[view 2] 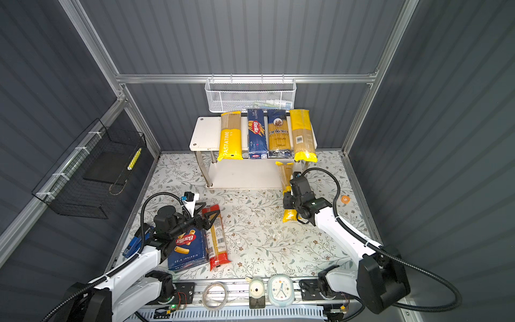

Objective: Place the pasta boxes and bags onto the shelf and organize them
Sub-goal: 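Carry the upright Pastatime bag with the right gripper toward the lower shelf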

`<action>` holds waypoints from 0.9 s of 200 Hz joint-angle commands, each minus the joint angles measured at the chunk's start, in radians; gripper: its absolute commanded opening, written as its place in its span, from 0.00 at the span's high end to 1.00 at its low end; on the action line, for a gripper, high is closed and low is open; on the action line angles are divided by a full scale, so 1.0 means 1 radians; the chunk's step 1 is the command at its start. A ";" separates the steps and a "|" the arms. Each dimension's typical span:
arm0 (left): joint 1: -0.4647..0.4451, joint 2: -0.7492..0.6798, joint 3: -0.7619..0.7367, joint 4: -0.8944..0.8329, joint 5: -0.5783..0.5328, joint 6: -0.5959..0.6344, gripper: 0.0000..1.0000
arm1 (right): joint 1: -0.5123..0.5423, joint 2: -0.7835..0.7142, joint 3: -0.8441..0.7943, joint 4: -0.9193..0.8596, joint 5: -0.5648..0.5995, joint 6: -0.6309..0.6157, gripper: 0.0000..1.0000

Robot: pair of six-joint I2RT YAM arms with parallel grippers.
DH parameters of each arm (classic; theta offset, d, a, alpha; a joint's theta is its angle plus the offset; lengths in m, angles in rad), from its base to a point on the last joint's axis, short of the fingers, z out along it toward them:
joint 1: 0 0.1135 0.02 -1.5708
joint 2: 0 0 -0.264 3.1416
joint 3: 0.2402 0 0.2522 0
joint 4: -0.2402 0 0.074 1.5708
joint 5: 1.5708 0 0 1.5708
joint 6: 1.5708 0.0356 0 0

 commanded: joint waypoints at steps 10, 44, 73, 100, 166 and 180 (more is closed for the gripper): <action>-0.006 0.001 0.006 0.014 -0.008 0.010 0.00 | -0.019 0.006 0.077 0.150 -0.001 -0.021 0.86; -0.006 -0.006 0.003 0.018 -0.009 0.009 0.00 | -0.030 0.051 0.108 0.176 0.002 -0.031 0.86; -0.006 -0.031 -0.004 0.007 -0.044 0.007 0.00 | -0.038 0.084 0.135 0.194 0.004 -0.039 0.86; -0.006 -0.074 -0.020 -0.003 -0.070 0.009 0.01 | -0.040 0.109 0.150 0.208 0.002 -0.040 0.86; -0.006 -0.042 -0.017 0.003 -0.075 0.012 0.00 | -0.052 0.163 0.168 0.232 0.004 -0.042 0.85; -0.007 -0.036 -0.018 0.004 -0.077 0.008 0.00 | -0.056 0.168 0.165 0.240 0.003 -0.040 0.85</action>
